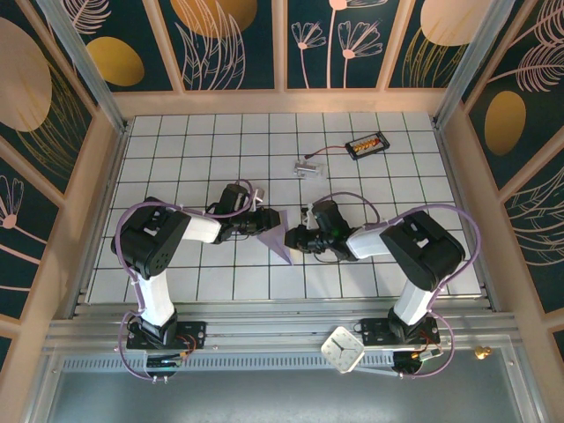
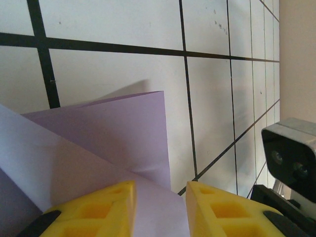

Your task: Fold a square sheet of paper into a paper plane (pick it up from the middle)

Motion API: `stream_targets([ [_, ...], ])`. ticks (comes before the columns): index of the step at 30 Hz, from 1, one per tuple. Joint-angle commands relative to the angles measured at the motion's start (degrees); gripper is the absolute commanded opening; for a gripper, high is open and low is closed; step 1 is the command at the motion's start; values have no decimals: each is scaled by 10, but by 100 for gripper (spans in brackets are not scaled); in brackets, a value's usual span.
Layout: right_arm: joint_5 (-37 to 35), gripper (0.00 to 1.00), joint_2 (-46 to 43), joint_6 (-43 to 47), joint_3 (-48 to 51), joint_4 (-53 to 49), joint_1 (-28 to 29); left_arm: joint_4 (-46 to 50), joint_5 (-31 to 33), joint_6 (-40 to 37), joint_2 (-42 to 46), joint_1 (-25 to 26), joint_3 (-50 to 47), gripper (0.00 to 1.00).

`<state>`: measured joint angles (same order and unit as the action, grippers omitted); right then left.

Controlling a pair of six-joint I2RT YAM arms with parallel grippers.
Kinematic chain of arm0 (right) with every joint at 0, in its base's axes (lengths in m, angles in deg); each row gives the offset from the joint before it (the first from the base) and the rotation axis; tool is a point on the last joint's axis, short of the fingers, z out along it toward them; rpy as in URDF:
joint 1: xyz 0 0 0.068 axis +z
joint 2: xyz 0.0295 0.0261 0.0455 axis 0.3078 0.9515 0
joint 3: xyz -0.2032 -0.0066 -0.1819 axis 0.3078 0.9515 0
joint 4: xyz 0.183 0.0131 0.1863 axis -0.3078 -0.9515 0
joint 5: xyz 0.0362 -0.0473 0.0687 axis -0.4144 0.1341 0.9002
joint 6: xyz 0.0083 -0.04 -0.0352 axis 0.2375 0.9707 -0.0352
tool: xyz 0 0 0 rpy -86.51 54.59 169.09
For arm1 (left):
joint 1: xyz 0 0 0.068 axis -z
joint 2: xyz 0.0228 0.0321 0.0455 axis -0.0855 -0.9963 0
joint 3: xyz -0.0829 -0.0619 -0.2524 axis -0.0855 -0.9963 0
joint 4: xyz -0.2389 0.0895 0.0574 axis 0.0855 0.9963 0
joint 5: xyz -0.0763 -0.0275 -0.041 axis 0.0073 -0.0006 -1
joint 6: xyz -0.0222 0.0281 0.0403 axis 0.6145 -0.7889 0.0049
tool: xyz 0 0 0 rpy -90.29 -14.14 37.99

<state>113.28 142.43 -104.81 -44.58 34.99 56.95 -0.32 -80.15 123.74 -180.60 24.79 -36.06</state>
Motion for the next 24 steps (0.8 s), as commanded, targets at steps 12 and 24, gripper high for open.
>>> stream_targets([
  [12, 1, 1, 23, 11, -6, 17, -16, 51, 24, -15, 20, 0, 6, 36],
  [24, 36, 0, 19, 17, 30, 88, -31, 46, 53, 1, 111, -1, -56, 43],
])
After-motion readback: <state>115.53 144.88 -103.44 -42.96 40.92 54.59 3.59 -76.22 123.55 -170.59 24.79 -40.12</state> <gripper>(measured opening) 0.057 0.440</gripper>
